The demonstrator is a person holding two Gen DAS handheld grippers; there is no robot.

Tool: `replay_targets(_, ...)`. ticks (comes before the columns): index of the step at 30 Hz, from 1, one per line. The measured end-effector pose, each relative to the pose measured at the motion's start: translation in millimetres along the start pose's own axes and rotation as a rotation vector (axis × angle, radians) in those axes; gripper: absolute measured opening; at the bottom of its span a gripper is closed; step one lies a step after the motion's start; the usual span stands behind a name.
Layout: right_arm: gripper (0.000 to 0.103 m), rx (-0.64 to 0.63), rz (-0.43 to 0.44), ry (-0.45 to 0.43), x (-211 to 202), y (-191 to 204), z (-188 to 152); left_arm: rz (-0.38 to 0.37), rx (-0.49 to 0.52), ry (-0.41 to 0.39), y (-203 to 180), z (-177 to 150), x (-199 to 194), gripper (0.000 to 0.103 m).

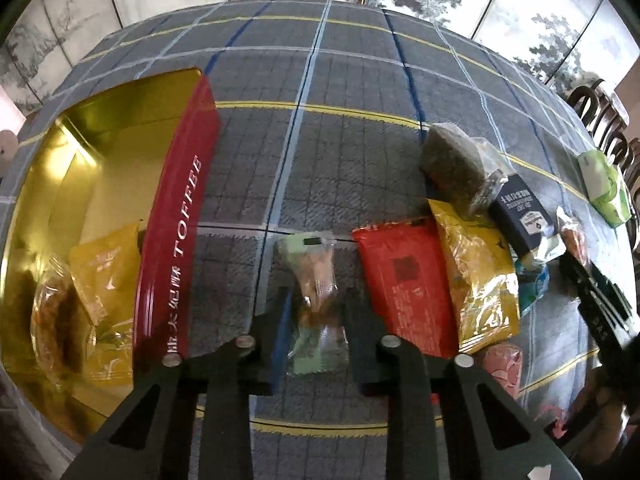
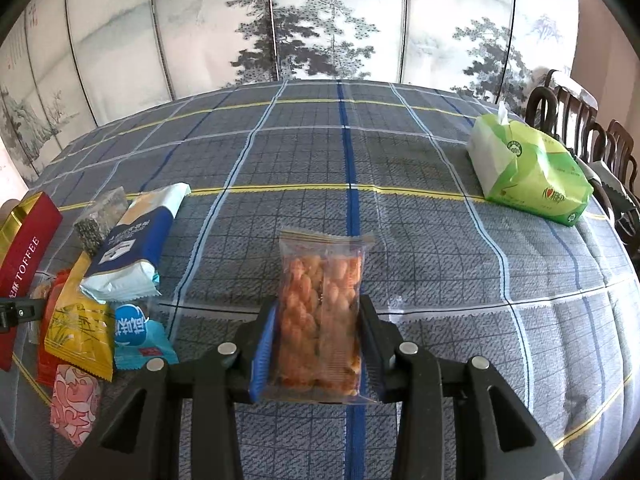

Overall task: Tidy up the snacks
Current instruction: 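Grasp the small clear green-label packet with the left tool, then carry the green-label packet into the gold tin with the left tool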

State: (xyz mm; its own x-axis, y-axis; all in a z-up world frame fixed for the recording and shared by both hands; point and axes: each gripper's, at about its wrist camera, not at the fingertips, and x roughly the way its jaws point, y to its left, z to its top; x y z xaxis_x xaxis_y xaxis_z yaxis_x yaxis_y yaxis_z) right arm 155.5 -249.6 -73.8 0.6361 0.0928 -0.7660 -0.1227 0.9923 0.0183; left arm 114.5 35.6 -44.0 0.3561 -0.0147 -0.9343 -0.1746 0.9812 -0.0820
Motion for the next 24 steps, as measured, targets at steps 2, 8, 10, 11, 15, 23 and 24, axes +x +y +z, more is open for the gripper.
replay_targets(2, 0.040, -0.001, -0.001, 0.000, 0.0, -0.2, 0.0, -0.016, -0.008, 0.003, 2.1, -0.5, -0.7, 0.020)
replay_targets(8, 0.040, -0.002, -0.002, 0.000, -0.1, 0.0, -0.1, -0.027, 0.018, 0.002, 1.2, -5.5, -4.7, 0.018)
replay_targets(10, 0.040, -0.003, -0.004, 0.001, 0.1, 0.1, 0.0, -0.030, 0.025, -0.002, -0.8, -6.3, -6.9, 0.018)
replay_targets(11, 0.040, -0.006, -0.007, 0.001, 0.4, 0.6, 0.5, -0.028, 0.034, -0.008, -1.7, -7.6, -9.2, 0.017)
replay_targets(15, 0.040, -0.013, -0.015, 0.002, 0.3, 2.7, 1.0, -0.040, 0.047, -0.020, -3.4, -10.3, -17.0, 0.017)
replay_targets(23, 0.040, -0.013, -0.015, 0.002, -1.3, 3.1, 0.7, -0.050, 0.067, -0.048, 0.8, -16.3, -37.4, 0.017)
replay_targets(24, 0.040, -0.014, -0.016, 0.002, -1.4, 3.0, 0.7, -0.054, 0.069, -0.054, 0.8, -16.7, -40.5, 0.017)
